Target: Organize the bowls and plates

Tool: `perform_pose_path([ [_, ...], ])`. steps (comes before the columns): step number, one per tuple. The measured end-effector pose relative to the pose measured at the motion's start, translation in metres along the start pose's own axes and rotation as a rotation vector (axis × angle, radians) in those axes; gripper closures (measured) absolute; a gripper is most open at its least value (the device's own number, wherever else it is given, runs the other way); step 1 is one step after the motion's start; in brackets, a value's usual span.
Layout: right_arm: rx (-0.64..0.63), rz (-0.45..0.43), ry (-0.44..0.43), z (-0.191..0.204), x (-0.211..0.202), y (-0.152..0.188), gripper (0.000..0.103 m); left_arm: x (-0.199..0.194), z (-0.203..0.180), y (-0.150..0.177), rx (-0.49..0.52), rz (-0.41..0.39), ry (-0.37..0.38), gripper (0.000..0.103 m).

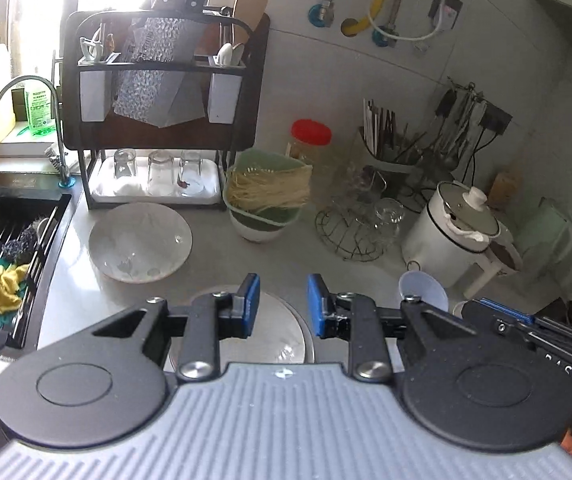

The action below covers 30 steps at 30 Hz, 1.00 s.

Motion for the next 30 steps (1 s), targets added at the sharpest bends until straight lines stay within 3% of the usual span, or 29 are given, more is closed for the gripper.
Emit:
perform_pose_path([
  [16, -0.029, 0.02, -0.001, -0.013, -0.029, 0.052, 0.082, -0.009, -0.028, 0.066, -0.001, 0.023, -0.019, 0.07],
  [26, -0.053, 0.024, 0.019, -0.013, -0.04, 0.074, 0.081, -0.015, -0.034, 0.096, -0.013, 0.028, -0.023, 0.058],
  [27, -0.05, 0.024, 0.018, -0.013, -0.041, 0.075, 0.078, -0.016, -0.034, 0.099, -0.014, 0.027, -0.026, 0.055],
  [28, -0.044, 0.023, 0.013, -0.014, -0.042, 0.076, 0.065, -0.017, -0.034, 0.1, -0.014, 0.026, -0.028, 0.053],
  [29, -0.04, 0.02, 0.007, -0.014, -0.043, 0.076, 0.044, -0.018, -0.033, 0.102, -0.015, 0.023, -0.031, 0.046],
  [30, -0.035, 0.014, 0.004, -0.015, -0.043, 0.077, 0.032, -0.019, -0.032, 0.103, -0.018, 0.022, -0.035, 0.037],
])
Point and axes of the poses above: each gripper's, at about its wrist camera, not at the fingertips, and x roughly the way its jaws point, z to its left, y to its underside, the point moved 7 cm from there along x, roughly the way its jaws point, and after that the axes turned 14 degrees about z, right-handed, at the moved point
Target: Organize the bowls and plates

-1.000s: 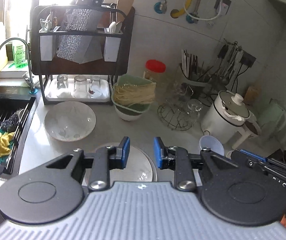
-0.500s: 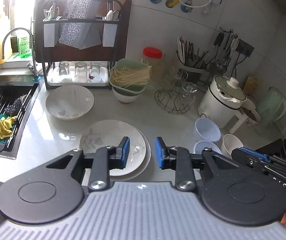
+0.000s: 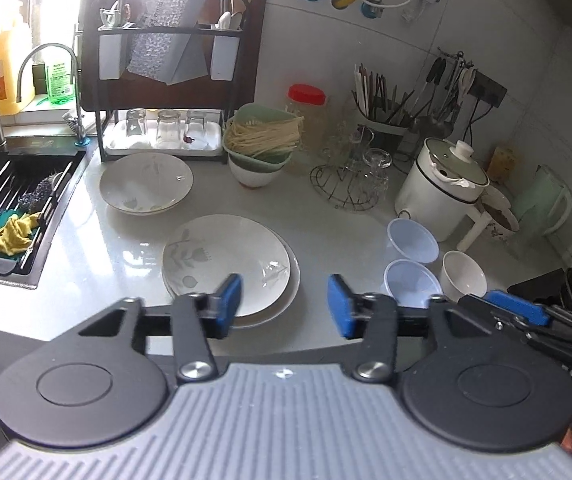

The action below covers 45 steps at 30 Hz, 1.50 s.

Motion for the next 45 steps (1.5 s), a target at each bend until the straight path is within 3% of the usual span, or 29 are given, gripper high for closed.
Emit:
perform_pose_path([
  [1, 0.005, -0.007, -0.001, 0.0, -0.001, 0.001, 0.017, -0.001, 0.001, 0.002, -0.003, -0.002, -0.004, 0.035],
  [9, 0.009, -0.003, -0.015, 0.006, 0.0, 0.007, 0.018, -0.009, 0.012, 0.009, -0.018, -0.018, -0.018, 0.014],
  [15, -0.001, -0.003, -0.02, 0.012, 0.004, 0.008, 0.018, -0.009, 0.021, 0.01, -0.03, -0.031, -0.051, 0.005],
  [33, -0.007, -0.009, -0.043, 0.015, 0.016, 0.01, 0.018, -0.003, 0.03, 0.013, -0.054, -0.041, -0.086, 0.004],
  [45, -0.002, 0.008, -0.067, 0.027, 0.039, 0.004, 0.018, 0.014, 0.065, 0.0, -0.092, -0.01, -0.094, 0.004],
])
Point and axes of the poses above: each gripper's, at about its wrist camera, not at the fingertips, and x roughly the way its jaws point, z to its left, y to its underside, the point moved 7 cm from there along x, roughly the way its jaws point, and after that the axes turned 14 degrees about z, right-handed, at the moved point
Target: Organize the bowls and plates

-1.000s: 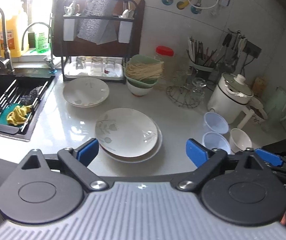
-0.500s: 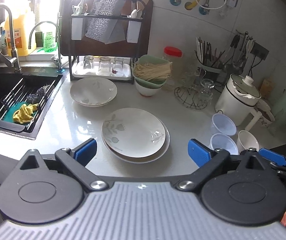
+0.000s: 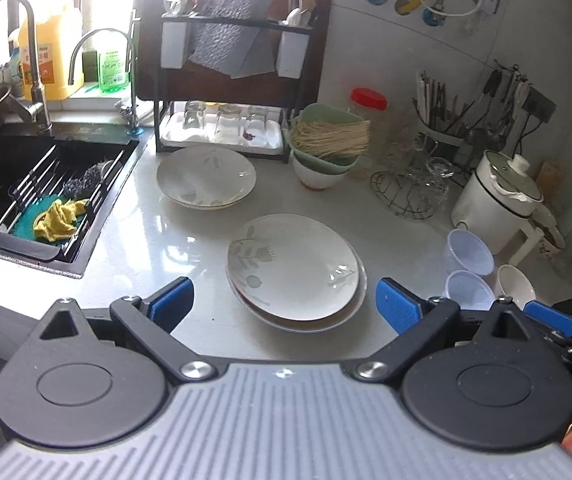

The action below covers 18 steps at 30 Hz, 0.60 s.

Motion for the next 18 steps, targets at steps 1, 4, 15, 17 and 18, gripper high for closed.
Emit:
perform_pose_path([
  [1, 0.002, 0.006, -0.001, 0.002, 0.004, -0.001, 0.018, 0.003, 0.004, -0.002, -0.006, 0.005, 0.002, 0.004],
  [4, 0.004, 0.02, -0.005, 0.007, 0.016, -0.003, 0.018, 0.012, 0.015, -0.012, -0.013, 0.018, 0.002, 0.004],
  [15, 0.021, 0.035, -0.008, 0.022, 0.063, -0.028, 0.019, 0.049, 0.047, -0.055, 0.009, 0.067, -0.019, 0.004],
  [17, 0.022, 0.038, -0.012, 0.025, 0.072, -0.035, 0.019, 0.055, 0.054, -0.064, 0.01, 0.073, -0.025, 0.004],
  [18, 0.022, 0.04, -0.012, 0.027, 0.078, -0.039, 0.019, 0.059, 0.057, -0.068, 0.01, 0.077, -0.026, 0.004],
])
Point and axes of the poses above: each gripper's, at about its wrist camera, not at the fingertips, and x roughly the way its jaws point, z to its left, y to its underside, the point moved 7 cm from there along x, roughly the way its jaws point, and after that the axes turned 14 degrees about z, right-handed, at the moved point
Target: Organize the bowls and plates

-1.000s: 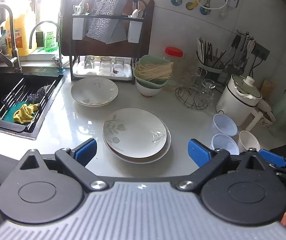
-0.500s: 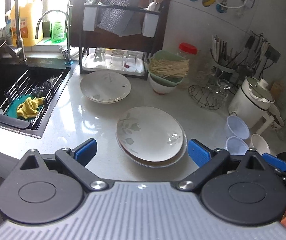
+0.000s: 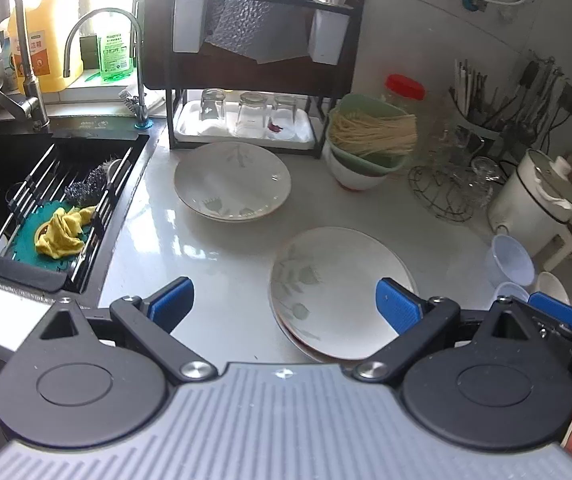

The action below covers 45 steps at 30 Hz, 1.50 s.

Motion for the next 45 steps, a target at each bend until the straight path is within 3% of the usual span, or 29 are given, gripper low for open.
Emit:
perform_pose_path([
  [31, 0.114, 0.16, 0.043, 0.04, 0.19, -0.082, 0.019, 0.146, 0.124, -0.154, 0.004, 0.124, 0.032, 0.004],
  [45, 0.18, 0.248, 0.086, 0.047, 0.267, -0.102, 0.025, 0.222, 0.163, -0.199, 0.035, 0.233, 0.087, 0.005],
])
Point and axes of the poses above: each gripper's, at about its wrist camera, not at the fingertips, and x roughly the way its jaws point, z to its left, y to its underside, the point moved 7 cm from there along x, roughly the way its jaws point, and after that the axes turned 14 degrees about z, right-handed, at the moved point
